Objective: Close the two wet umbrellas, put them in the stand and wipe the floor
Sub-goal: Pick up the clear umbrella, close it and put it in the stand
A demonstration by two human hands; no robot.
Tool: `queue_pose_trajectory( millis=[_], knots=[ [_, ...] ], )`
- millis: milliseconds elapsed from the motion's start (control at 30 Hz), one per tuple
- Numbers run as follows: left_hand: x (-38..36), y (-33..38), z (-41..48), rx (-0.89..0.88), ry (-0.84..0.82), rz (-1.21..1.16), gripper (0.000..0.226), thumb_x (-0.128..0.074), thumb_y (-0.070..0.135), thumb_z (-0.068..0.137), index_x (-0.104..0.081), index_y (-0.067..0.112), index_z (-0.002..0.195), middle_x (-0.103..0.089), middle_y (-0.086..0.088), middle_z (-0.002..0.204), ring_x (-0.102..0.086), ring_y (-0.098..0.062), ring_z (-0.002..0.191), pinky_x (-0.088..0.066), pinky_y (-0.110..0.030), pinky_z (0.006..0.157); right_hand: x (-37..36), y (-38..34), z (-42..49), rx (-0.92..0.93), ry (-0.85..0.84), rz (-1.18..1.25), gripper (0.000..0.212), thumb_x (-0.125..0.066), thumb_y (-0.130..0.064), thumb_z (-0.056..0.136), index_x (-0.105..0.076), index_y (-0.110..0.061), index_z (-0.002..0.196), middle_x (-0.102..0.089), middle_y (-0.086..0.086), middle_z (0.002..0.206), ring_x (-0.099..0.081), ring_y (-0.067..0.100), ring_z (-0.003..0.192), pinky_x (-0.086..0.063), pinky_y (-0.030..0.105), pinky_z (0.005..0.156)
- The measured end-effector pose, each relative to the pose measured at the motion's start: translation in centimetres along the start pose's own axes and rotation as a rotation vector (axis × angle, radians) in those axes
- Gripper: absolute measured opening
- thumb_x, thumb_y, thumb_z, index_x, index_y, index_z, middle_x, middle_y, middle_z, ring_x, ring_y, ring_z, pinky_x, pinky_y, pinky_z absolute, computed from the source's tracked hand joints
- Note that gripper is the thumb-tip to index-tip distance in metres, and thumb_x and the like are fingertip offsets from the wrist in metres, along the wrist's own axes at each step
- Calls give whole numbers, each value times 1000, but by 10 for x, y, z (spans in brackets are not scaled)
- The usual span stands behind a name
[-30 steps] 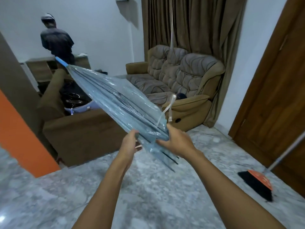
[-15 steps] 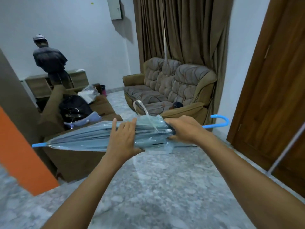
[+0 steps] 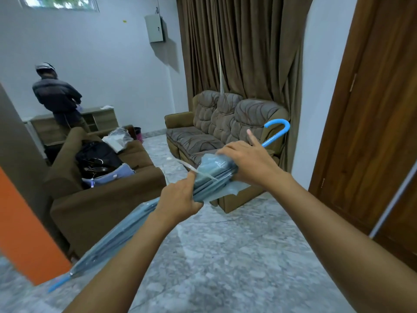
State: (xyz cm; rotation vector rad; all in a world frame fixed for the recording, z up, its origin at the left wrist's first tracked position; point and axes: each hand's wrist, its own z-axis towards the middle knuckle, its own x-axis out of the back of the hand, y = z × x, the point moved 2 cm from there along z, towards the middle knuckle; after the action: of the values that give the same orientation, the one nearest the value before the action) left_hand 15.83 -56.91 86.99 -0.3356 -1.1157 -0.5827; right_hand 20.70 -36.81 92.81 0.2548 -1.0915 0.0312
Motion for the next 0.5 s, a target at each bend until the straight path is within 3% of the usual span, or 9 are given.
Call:
queue_pose_trajectory(
  millis=[133,233,300,333,400,500],
  knots=[
    [-8,12,0,3,-8,68,86,-56,42,85,-10,22,155,-61,-4,121,-61,-28,101,-46,-35,81,11,9,-8,-51,-27,171,75,-78,-34,74,-42,-38,140,-46,-13,138,-38,8,134,17,48,118],
    [-11,12,2,30,-7,74,84,-55,39,87,-9,22,155,-61,-4,123,-62,-27,100,-46,-35,79,23,7,-19,-100,-10,281,73,-77,-39,77,-43,-38,141,-41,-12,144,-34,8,137,17,45,116],
    [-12,12,2,60,-19,60,82,-55,37,87,-13,20,155,-62,-4,122,-62,-27,101,-47,-36,80,25,-5,-27,-125,121,306,57,-72,-45,80,-53,-38,133,-50,-12,130,-44,8,126,1,47,122],
    [-13,13,1,75,-29,49,77,-55,36,87,-19,19,153,-62,-4,122,-62,-27,103,-46,-37,82,24,-14,-30,-137,196,312,46,-69,-46,82,-58,-37,126,-54,-12,118,-49,9,116,-16,46,121],
    [-13,16,1,87,-22,-3,58,-54,33,88,-40,16,141,-62,-3,124,-60,-25,109,-44,-35,88,17,-36,-34,-163,206,323,36,-61,-50,87,-61,-38,121,-56,-15,97,-55,8,99,-39,36,100],
    [-13,21,-1,74,21,-112,49,-53,27,88,-47,16,135,-61,1,130,-59,-18,110,-43,-29,83,-4,-60,-36,-194,69,350,40,-54,-53,90,-55,-41,129,-60,-14,88,-60,9,89,-39,31,80]
  ],
)
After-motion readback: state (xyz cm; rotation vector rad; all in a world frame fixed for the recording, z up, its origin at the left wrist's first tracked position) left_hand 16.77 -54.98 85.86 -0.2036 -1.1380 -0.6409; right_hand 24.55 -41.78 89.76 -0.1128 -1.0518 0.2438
